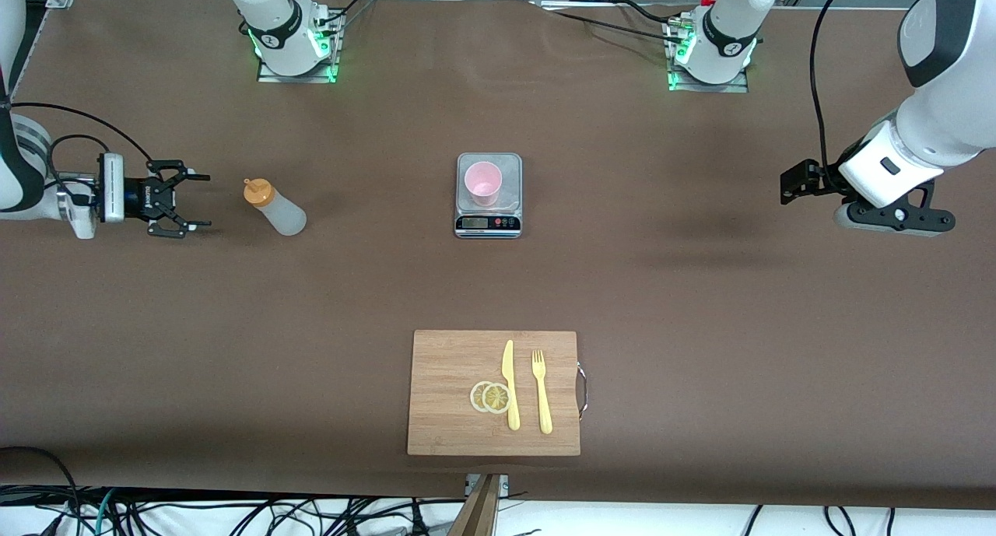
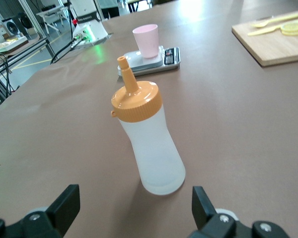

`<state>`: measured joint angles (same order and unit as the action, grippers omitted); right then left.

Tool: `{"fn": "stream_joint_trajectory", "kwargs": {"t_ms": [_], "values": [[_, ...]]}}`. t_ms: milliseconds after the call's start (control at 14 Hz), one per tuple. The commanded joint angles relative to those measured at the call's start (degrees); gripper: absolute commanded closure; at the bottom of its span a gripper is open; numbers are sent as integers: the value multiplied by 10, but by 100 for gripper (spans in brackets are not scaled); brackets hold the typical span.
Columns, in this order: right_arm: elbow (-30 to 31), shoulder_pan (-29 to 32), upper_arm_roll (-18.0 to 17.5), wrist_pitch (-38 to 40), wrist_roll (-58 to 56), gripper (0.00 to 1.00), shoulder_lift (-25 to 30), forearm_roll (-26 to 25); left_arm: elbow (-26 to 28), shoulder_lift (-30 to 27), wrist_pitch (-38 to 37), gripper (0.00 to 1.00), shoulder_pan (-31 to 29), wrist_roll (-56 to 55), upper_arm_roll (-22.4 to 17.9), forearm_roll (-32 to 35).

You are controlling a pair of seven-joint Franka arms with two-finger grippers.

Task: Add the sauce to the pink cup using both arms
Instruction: 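Grasp the white squeeze bottle with the right gripper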

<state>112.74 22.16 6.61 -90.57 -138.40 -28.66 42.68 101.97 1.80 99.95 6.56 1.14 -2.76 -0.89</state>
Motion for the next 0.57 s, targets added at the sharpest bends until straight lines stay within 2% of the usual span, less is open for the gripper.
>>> {"fn": "stream_joint_trajectory", "kwargs": {"t_ms": [0,285,499], "values": [[18,10,-5,11,-42,0,-13,25,-9,-5,4,0,-2,-13,5,9],[25,7,-9,23,-98,0,-53,88,-27,-4,5,0,-2,-13,4,5],[25,3,-19,23,-115,0,-68,114,-34,-4,2,0,-2,-3,4,12]]}}
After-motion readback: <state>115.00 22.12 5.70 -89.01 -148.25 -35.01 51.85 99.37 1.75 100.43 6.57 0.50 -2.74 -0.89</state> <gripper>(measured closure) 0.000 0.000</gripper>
